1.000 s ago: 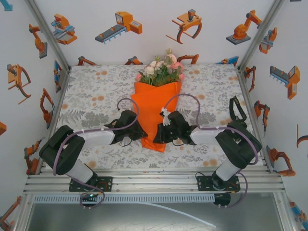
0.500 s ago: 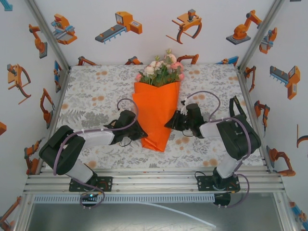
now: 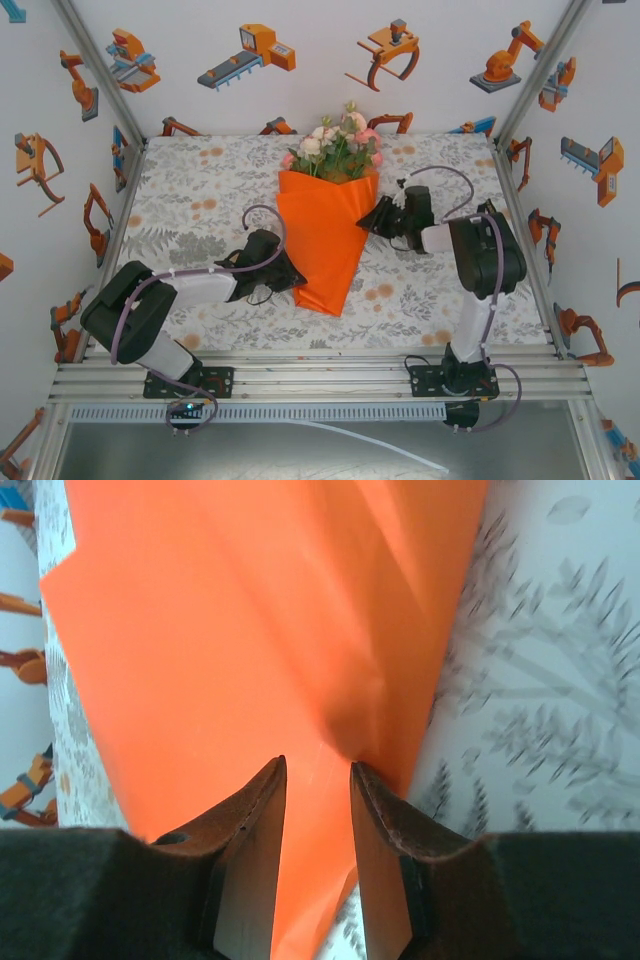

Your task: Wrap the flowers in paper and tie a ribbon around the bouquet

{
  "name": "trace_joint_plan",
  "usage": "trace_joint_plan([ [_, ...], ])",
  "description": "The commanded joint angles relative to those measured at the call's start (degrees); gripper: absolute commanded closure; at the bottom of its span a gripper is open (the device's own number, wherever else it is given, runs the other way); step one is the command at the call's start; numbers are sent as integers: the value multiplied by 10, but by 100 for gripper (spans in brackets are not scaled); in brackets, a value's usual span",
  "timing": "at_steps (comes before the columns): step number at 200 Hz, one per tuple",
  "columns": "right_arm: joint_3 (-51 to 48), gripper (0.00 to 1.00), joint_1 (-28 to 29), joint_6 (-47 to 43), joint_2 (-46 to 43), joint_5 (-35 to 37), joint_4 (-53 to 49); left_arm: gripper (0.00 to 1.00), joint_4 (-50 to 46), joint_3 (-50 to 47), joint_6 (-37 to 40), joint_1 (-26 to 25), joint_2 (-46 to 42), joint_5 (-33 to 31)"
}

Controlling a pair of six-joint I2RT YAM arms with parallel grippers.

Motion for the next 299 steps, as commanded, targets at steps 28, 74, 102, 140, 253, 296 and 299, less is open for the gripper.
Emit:
trace_joint_plan([
  [28, 105, 64, -41, -19, 65, 1, -47, 90, -33, -17, 19, 6, 18, -2],
  [74, 205, 64, -70, -37, 121, 1, -107, 90, -31, -19, 17, 9, 20, -2],
  [102, 271, 63, -86, -54, 150, 6, -155, 90, -30, -18, 17, 10, 19, 0],
  [140, 348, 63, -91, -98, 133, -3, -251, 89, -38, -20, 24, 10, -7, -10],
  [253, -74, 61, 38, -112, -349, 73, -233, 62, -201, 72, 93, 10, -159, -109],
  [296, -146, 63, 147, -72, -387, 117, -213, 67, -245, 83, 132, -11, -231, -110],
  [299, -152, 63, 156, -69, -387, 120, -206, 67, -243, 85, 135, -15, -232, -107],
])
